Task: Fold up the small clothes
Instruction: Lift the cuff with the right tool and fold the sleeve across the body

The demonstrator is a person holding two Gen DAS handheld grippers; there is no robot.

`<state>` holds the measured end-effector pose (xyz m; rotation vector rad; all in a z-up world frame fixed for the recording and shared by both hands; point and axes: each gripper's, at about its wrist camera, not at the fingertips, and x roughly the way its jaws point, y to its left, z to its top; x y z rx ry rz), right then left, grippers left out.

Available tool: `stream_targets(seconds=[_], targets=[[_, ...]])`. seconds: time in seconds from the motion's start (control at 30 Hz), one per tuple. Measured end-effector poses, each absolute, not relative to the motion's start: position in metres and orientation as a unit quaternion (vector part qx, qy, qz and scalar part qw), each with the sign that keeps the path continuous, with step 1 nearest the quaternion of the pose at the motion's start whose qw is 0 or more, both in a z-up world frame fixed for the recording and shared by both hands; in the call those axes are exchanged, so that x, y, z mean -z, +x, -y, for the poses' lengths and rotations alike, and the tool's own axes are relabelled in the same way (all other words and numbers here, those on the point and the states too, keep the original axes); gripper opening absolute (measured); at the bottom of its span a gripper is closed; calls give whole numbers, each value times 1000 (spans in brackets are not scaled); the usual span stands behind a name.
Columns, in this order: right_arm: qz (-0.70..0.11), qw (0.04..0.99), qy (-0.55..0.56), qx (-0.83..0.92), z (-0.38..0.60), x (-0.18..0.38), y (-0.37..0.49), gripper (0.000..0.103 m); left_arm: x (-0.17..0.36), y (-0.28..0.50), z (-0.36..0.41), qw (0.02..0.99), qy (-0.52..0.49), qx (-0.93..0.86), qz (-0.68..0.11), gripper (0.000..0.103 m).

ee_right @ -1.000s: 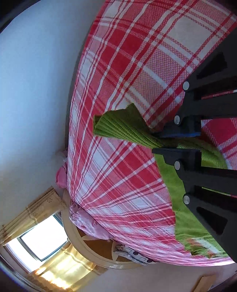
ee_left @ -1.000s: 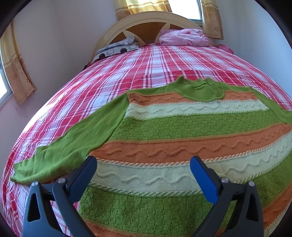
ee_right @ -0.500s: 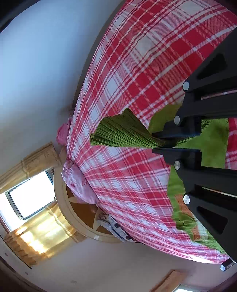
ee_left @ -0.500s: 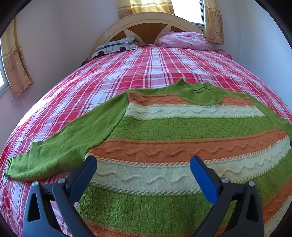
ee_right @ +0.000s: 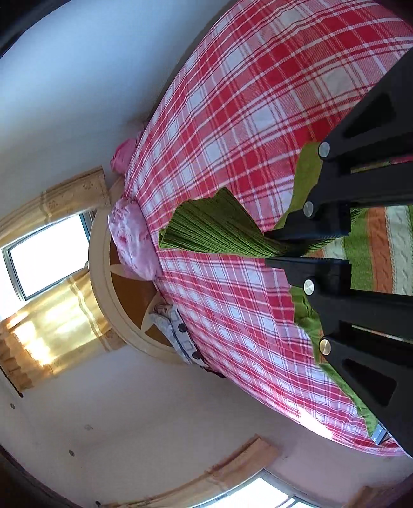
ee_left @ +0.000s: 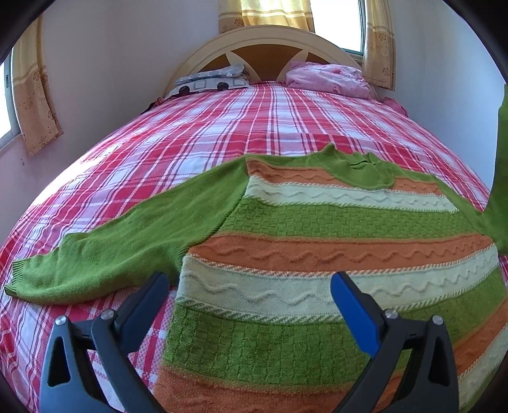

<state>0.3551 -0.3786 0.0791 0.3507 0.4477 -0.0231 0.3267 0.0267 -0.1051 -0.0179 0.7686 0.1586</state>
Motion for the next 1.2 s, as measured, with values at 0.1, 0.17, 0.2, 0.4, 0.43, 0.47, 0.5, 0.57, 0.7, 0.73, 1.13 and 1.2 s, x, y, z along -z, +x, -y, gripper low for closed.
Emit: stream_targets(seconds=[0.1, 0.17, 0.2, 0.4, 0.43, 0.47, 0.5, 0.57, 0.7, 0.73, 1.13, 1.2], targets=[[-221, 962, 158, -8, 354, -87, 364, 8, 107, 323, -34, 923, -20, -78, -376, 103], [-222, 963, 150, -21, 336, -91, 371, 8, 106, 321, -37, 924, -27, -76, -374, 103], [-222, 963, 148, -28, 329, -93, 374, 8, 106, 320, -38, 924, -30, -76, -373, 103], [-224, 964, 125, -70, 277, -96, 396, 8, 109, 320, -42, 923, -35, -77, -375, 103], [-224, 964, 122, -76, 268, -95, 398, 8, 110, 320, -43, 923, -37, -78, -375, 103], [-224, 964, 117, -83, 257, -93, 402, 8, 110, 320, -44, 923, -39, -79, -375, 103], [-226, 963, 111, -90, 246, -89, 406, 8, 110, 319, -44, 923, -40, -80, -374, 103], [-233, 961, 105, -104, 226, -79, 412, 8, 109, 318, -45, 924, -42, -83, -370, 103], [-255, 956, 78, -119, 183, -37, 427, 8, 109, 316, -48, 925, -45, -88, -367, 103], [-265, 954, 68, -123, 171, -19, 432, 8, 109, 315, -49, 925, -47, -89, -367, 103], [-392, 907, -6, -153, 177, 95, 401, 61, 87, 306, -65, 927, -3, -92, -365, 103], [-389, 911, 3, -139, 199, 91, 393, 61, 78, 318, -65, 928, 12, -103, -358, 103]])
